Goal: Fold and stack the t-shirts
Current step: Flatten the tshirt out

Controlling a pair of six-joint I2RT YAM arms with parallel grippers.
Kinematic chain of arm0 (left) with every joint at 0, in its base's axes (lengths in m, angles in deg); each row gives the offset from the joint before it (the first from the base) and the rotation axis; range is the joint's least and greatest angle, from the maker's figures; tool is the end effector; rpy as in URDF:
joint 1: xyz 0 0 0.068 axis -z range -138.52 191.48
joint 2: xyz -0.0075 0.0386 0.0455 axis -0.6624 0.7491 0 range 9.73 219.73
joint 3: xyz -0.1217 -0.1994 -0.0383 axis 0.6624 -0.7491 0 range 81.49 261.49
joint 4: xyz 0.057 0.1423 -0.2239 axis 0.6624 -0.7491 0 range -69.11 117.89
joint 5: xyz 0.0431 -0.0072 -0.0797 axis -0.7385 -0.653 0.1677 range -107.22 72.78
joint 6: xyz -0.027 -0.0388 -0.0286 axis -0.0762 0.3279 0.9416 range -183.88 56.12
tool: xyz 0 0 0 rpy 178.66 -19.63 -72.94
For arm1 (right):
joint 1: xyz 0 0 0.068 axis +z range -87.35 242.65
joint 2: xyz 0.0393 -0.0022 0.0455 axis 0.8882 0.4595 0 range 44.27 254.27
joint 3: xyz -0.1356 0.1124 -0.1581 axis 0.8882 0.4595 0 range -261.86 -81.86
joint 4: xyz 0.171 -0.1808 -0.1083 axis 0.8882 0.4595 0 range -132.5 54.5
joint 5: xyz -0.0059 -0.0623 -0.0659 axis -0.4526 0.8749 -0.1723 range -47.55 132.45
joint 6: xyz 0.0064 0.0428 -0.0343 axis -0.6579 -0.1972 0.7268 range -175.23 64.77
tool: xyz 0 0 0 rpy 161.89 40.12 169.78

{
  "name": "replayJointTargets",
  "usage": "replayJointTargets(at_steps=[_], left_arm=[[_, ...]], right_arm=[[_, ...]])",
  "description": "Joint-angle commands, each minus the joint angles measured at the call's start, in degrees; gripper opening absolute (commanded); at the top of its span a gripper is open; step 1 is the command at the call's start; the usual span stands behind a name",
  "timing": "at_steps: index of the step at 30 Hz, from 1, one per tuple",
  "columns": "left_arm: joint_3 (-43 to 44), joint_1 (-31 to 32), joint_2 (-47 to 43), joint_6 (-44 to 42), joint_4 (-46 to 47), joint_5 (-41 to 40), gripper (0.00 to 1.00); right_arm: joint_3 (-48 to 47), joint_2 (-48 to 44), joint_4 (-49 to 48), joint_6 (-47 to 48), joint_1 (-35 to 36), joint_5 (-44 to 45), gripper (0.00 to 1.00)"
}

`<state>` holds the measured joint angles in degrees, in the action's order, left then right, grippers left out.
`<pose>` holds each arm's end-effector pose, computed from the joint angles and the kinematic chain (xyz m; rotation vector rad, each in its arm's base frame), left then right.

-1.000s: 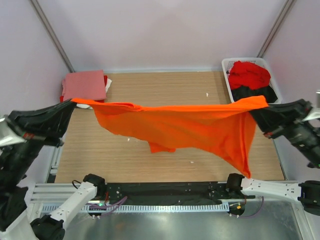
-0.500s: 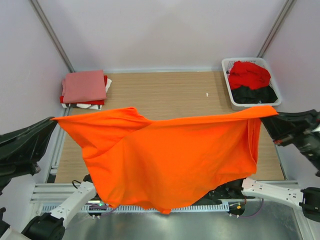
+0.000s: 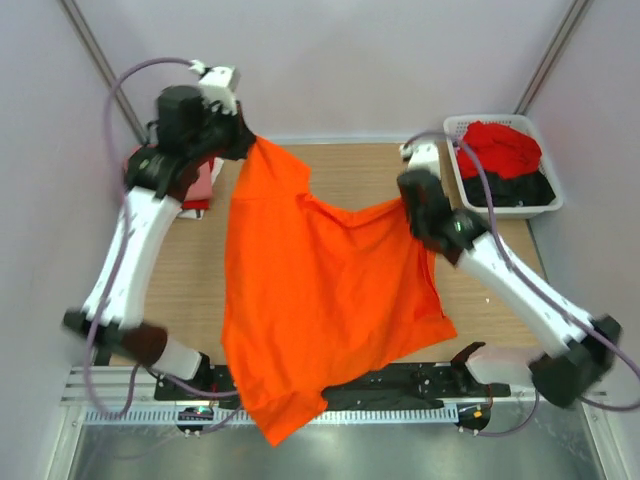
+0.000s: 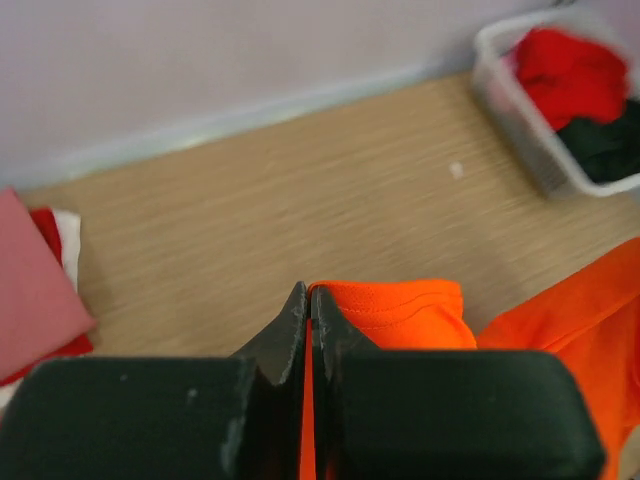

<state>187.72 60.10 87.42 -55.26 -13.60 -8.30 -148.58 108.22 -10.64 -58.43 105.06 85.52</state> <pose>0.2594 -0.0936 0.4847 0.2706 1.7995 -0.4781 0.2104 0.1575 0.3400 -0.2212 1.9297 -0.2568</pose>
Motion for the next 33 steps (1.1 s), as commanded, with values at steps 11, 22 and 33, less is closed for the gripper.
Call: replayJointTargets(at_steps=[11,22,33], left_arm=[[28.4,-5.8,39.8,12.2,-13.2,-6.0,1.00],[-26.8,4.8,12.9,23.9,12.6,-5.6,1.00],[-41.5,14.5,21.4,33.3,34.6,0.3,0.93]], right_arm=[[-38.2,43.5,10.1,-16.0,-31.1,-24.8,1.00],[-3.9,21.9,-4.8,-21.3,-30.7,-36.5,1.00],[-9.3,37.5,-8.1,-19.6,-26.1,-40.6,1.00]])
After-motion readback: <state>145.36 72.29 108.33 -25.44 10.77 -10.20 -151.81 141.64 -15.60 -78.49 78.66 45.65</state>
